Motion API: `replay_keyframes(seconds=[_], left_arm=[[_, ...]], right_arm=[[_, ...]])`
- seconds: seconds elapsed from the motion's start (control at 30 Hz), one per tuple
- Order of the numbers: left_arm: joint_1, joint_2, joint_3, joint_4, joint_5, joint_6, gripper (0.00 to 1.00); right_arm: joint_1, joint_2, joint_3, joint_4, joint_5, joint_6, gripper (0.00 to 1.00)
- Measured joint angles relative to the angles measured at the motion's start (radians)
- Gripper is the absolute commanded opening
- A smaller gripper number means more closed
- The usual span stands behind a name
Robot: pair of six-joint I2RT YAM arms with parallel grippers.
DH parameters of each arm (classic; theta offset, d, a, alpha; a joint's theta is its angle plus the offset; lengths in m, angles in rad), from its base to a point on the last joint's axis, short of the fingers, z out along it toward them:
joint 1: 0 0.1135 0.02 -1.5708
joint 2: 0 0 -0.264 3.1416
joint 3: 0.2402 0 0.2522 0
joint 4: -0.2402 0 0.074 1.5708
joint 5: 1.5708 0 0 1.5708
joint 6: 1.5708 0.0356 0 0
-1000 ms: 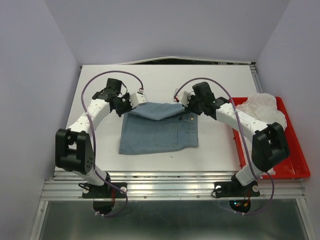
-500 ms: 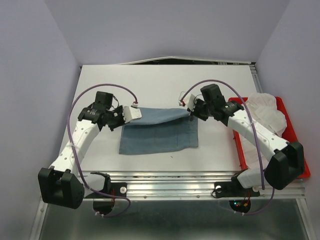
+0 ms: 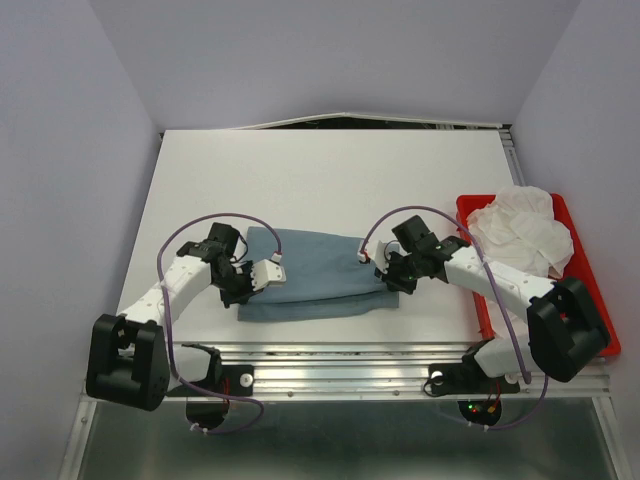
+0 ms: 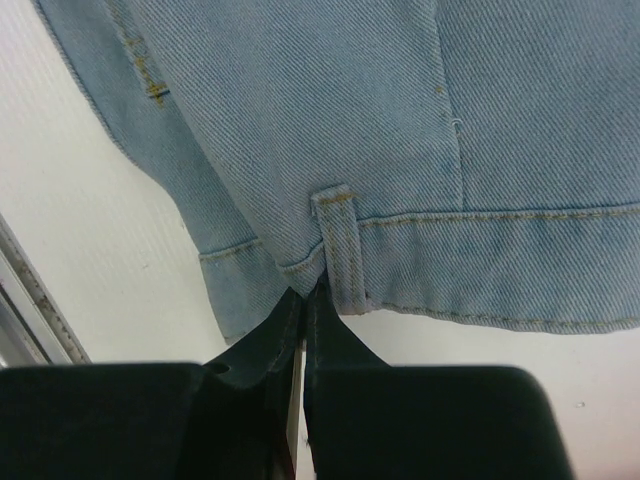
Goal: Fold and stack the skirts
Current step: Fold the skirt
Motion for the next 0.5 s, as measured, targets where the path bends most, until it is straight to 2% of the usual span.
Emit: replay_keyframes(seconds=[0.27, 0.5], left_arm=[[-0.007, 0.109, 0.0, 0.077, -0.017, -0.063, 0.0], [-0.006, 0.302, 0.143, 0.128, -0.053, -0.157, 0.0]], right_arm=[[0.002, 0.087, -0.015, 0.077, 0.014, 0.053, 0.01], [0.002, 0.206, 0.081, 0.096, 0.076, 0.097, 0.01]])
